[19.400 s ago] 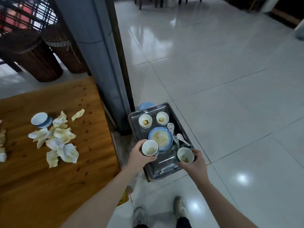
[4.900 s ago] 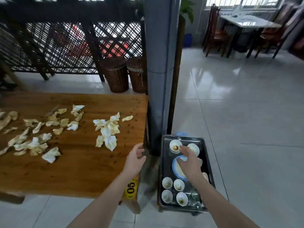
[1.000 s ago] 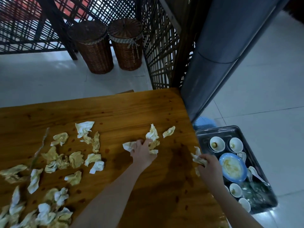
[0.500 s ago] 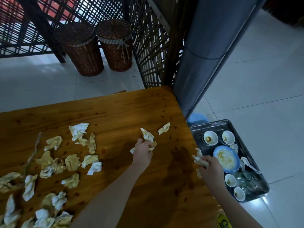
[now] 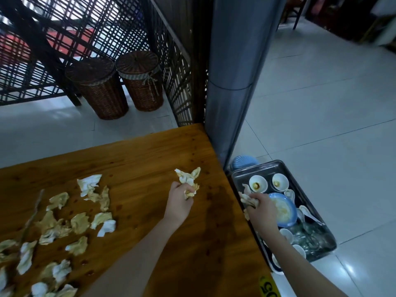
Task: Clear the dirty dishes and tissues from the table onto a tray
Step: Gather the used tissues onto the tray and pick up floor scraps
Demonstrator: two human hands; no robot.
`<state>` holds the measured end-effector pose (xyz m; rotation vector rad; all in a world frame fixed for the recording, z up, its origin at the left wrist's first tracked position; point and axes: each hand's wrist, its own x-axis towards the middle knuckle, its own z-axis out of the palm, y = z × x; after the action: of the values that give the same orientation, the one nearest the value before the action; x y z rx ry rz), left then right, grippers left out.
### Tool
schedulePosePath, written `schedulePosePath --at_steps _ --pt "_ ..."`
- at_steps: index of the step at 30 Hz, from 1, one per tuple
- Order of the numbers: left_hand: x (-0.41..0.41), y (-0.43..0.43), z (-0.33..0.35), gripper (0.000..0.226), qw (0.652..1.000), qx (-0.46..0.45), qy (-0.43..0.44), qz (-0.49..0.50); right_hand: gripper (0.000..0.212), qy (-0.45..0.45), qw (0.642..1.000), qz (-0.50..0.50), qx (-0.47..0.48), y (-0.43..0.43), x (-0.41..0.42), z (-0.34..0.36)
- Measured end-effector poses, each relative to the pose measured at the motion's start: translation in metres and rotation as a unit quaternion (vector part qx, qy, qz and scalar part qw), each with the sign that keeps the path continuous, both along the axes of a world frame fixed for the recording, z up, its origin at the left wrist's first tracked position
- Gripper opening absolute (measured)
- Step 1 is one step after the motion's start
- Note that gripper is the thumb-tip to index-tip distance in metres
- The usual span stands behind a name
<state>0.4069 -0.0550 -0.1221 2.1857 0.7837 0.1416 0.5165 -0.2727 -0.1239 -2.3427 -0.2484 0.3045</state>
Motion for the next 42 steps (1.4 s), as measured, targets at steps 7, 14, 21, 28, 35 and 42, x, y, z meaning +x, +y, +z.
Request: schedulePosePath --at_steps 7,14,21,28,35,42 --pt "0.057 -0.07 0.013 0.023 1.0 0.0 -0.014 0.018 0.028 0.004 1.0 0.015 -0.011 -0.065 0.057 0.001" --pt "0.128 -0.142 0.007 0.023 1.0 -0.018 0.001 0.005 0.026 0.013 1.0 0.001 -0.015 -0.127 0.125 -0.004" --pt "0.182 -0.188 -0.008 0.021 0.999 -0.033 0.007 -0.005 0.03 0.042 0.999 0.005 -0.024 -0.167 0.174 -0.02" --pt "0.23 -0.219 -0.012 0.02 0.998 -0.051 0.01 -0.021 0.034 0.067 0.997 0.003 -0.031 -0.187 0.214 -0.033" --pt "0.256 -0.231 -0.01 0.018 0.997 -0.08 0.006 -0.021 0.048 0.082 0.997 0.012 0.003 -0.199 0.232 -0.039" --pt "0.28 -0.255 -0.017 0.022 0.993 -0.103 0.0 -0.057 0.033 0.078 0.997 -0.019 0.014 -0.224 0.244 -0.041"
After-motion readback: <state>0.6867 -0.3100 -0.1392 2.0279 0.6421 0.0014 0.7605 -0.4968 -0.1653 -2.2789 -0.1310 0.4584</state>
